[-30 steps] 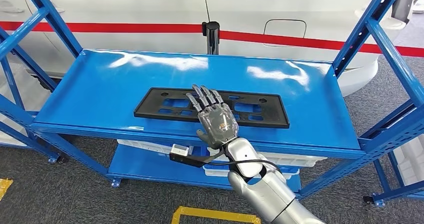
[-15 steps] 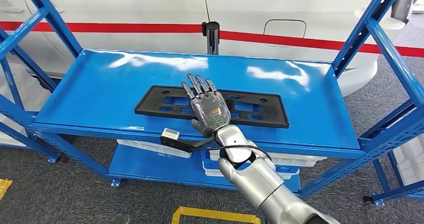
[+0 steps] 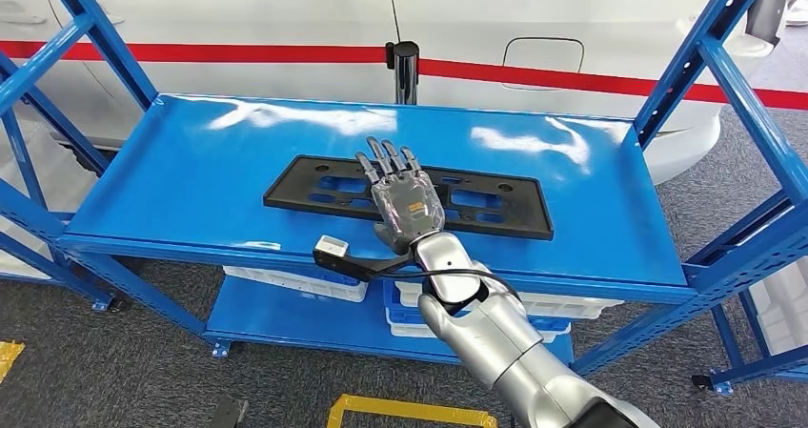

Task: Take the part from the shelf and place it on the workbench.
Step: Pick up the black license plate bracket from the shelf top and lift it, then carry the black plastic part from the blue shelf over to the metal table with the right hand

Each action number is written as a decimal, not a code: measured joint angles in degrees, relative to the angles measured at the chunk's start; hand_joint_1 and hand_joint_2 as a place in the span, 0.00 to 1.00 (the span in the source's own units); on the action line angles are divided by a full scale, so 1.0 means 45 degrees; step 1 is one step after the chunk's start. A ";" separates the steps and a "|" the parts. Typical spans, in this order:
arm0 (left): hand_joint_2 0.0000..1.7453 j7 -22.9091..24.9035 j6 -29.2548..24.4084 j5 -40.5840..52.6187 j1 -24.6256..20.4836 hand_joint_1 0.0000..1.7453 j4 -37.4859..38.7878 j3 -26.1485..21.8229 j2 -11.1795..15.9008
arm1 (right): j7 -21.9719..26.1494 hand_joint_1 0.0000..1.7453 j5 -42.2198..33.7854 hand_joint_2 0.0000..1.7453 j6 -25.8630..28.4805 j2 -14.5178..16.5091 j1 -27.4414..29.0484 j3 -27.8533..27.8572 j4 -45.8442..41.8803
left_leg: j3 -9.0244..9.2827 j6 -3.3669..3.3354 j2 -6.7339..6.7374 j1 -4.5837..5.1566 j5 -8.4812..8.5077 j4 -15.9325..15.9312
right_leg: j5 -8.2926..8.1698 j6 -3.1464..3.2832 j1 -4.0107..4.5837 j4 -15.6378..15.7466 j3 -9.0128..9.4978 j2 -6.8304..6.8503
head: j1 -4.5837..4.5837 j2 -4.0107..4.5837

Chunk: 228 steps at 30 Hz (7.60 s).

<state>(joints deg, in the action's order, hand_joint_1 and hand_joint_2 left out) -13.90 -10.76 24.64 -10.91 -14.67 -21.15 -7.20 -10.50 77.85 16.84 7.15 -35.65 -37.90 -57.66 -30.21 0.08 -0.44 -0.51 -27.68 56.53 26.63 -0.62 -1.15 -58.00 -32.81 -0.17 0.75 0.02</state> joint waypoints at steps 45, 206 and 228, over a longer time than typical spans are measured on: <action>0.00 0.0233 -0.0046 -0.1288 -0.0166 0.00 -0.0529 0.1076 -0.0012 | -0.2690 0.90 0.1565 1.00 -0.4111 -0.0039 -0.0186 0.0486 -0.0645 | -0.0003 0.0000 0.0000 -0.0001 0.0000 0.0002 | 0.0000 0.0000 0.0000 0.0000 -0.0002 -0.0002 | 0.0001 0.0001; 1.00 -0.2254 -0.0886 -0.5229 0.1017 0.00 0.0011 0.2386 0.0187 | 0.1289 1.00 -0.1469 1.00 -0.3199 -0.3190 0.1352 -0.0161 -1.0732 | -0.1960 -0.0215 0.0193 0.0090 0.1924 0.0113 | 0.1020 0.0006 0.0221 0.0553 0.1446 0.0059 | 0.0013 -0.0001; 1.00 -0.2351 -0.1225 -0.5485 0.1079 0.00 0.0055 0.2355 0.0165 | 0.2095 1.00 -0.1956 1.00 -0.1652 -0.3293 0.1993 -0.0061 -1.0339 | -0.0896 -0.0710 0.0222 0.0003 0.0842 -0.0014 | 0.1486 -0.0120 0.0092 -0.3554 -0.1561 0.0085 | -0.0032 -0.0002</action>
<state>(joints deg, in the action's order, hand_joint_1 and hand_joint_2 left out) -24.48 -16.28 -0.04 -6.05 -14.42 -10.55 -6.46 -1.07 69.05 9.40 -7.67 -26.68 -38.17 -104.19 -34.24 -3.12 0.56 -0.50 -23.90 56.47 33.31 -1.16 -0.74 -74.00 -39.84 0.21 0.61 0.01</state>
